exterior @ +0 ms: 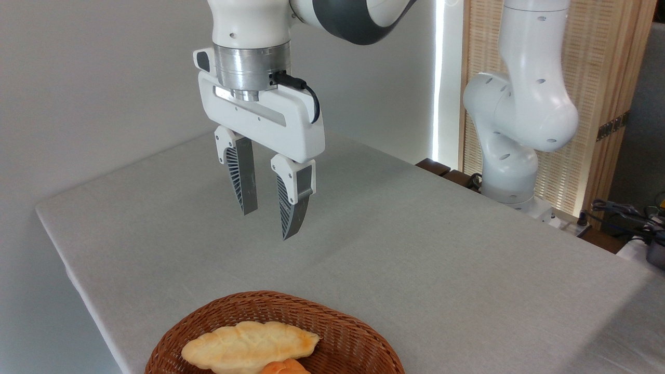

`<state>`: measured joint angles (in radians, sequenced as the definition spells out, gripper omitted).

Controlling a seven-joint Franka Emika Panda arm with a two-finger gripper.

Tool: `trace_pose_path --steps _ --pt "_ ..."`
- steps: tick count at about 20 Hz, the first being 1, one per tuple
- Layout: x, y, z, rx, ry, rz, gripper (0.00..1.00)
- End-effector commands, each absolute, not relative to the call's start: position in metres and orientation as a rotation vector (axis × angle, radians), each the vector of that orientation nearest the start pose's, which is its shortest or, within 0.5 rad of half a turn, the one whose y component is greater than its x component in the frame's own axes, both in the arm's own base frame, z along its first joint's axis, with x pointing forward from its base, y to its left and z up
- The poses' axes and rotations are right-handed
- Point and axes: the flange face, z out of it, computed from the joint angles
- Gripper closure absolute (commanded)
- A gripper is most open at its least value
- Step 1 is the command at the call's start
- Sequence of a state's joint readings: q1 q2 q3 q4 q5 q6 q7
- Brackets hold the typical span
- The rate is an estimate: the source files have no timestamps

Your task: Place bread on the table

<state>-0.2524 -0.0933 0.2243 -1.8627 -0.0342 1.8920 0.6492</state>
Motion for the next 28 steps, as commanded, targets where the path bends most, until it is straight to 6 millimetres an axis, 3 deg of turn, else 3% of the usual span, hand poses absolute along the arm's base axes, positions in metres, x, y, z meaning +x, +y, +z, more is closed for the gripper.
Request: trace_pose_path --steps 1,20,28 --pt "0.548 -0.014 0.568 -2.979 1.031 -0.195 0.00" --pt "0.550 -0.013 0.570 -2.972 1.028 -0.215 0.00" --pt "0.548 0.003 0.564 -2.959 1.053 -0.222 0.00"
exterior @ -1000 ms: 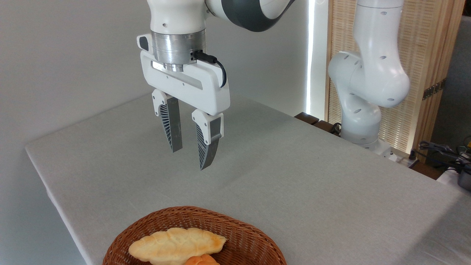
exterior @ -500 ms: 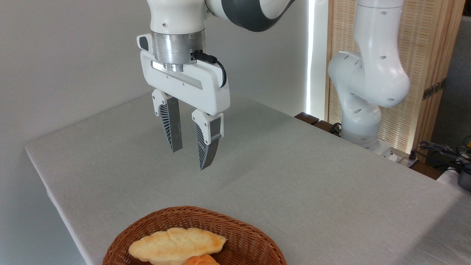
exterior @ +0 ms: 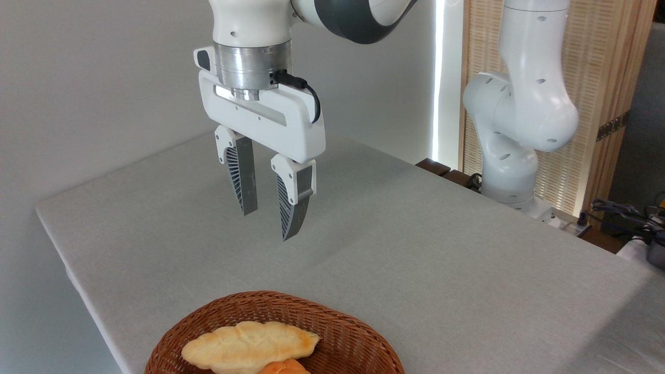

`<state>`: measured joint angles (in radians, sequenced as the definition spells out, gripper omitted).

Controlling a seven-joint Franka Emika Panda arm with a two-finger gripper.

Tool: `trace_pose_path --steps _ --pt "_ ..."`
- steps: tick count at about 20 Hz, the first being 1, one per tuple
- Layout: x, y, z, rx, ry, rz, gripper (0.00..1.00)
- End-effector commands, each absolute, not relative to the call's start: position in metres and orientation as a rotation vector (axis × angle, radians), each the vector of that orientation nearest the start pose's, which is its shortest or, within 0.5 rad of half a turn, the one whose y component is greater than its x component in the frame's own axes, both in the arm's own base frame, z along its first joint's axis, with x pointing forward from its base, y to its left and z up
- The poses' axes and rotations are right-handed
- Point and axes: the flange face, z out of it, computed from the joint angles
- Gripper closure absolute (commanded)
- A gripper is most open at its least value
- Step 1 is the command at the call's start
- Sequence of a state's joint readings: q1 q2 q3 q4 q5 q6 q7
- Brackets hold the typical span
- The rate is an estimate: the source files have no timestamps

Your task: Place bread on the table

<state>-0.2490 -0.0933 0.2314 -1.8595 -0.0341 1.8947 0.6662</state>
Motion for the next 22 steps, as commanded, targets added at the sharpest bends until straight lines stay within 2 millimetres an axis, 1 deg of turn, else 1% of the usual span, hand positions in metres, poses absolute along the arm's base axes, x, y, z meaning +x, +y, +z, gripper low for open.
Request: trace_pose_path --steps 1,3,4,5,6,7,8,9,12,13,15,16,17,18,19,21,22 --pt "0.550 0.009 0.560 -2.958 1.034 -0.244 0.00" --pt "0.554 0.026 0.554 -2.957 0.980 -0.294 0.00" --pt "0.557 0.031 0.551 -2.947 0.967 -0.326 0.00" --pt "0.558 0.031 0.548 -2.940 0.969 -0.339 0.00" --pt "0.563 0.037 0.542 -2.929 0.960 -0.352 0.00" --pt "0.565 0.045 0.539 -2.929 0.937 -0.359 0.00" --pt "0.569 0.058 0.536 -2.925 0.901 -0.378 0.00" --pt "0.571 0.062 0.535 -2.921 0.889 -0.390 0.00" --pt "0.578 0.080 0.522 -2.919 0.831 -0.399 0.00" --pt "0.580 0.084 0.518 -2.919 0.823 -0.392 0.00" --pt "0.589 0.089 0.500 -2.904 0.805 -0.389 0.00" --pt "0.591 0.094 0.497 -2.902 0.793 -0.388 0.00" --pt "0.594 0.099 0.489 -2.897 0.779 -0.385 0.00" --pt "0.596 0.100 0.484 -2.894 0.776 -0.384 0.00" --pt "0.599 0.105 0.477 -2.888 0.762 -0.383 0.00" --pt "0.602 0.115 0.469 -2.882 0.739 -0.384 0.00" --pt "0.603 0.115 0.467 -2.880 0.737 -0.384 0.00"
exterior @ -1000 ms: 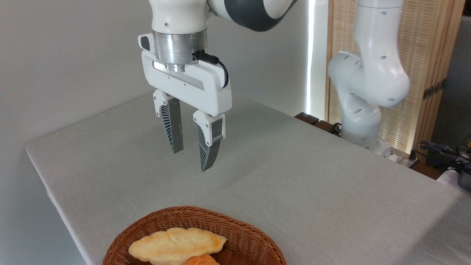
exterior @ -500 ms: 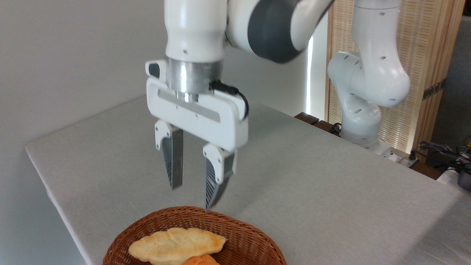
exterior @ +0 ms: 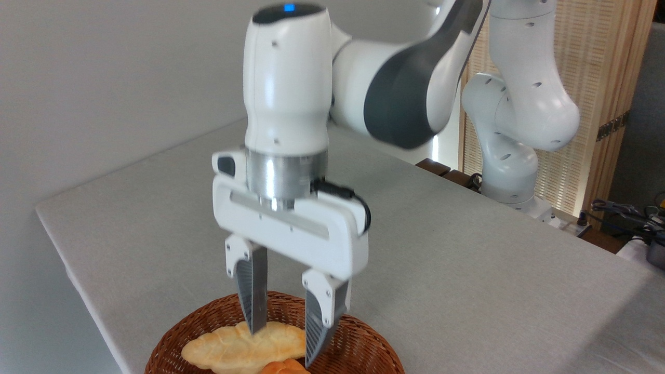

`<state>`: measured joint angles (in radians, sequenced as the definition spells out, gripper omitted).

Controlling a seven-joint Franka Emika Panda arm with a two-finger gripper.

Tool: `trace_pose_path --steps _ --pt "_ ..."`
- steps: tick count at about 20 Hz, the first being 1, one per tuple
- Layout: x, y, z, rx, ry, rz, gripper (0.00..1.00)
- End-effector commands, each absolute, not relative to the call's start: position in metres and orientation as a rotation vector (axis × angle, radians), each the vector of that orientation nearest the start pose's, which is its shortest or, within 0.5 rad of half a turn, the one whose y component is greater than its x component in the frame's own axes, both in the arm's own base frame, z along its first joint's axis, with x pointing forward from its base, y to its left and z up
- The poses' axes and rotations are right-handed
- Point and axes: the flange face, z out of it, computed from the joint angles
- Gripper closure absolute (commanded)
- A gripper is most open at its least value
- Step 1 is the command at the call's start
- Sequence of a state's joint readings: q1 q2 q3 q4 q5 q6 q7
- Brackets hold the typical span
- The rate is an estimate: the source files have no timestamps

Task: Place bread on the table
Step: 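Lower the open gripper down over the orange pastry in the basket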

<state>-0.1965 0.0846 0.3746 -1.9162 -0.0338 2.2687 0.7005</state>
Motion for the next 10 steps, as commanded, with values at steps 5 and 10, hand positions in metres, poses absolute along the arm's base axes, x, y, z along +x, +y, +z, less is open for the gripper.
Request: trace_pose_path --steps 5,10 --pt "0.612 0.116 0.444 -2.862 0.742 -0.368 0.00" --pt "0.615 0.116 0.434 -2.862 0.745 -0.345 0.00"
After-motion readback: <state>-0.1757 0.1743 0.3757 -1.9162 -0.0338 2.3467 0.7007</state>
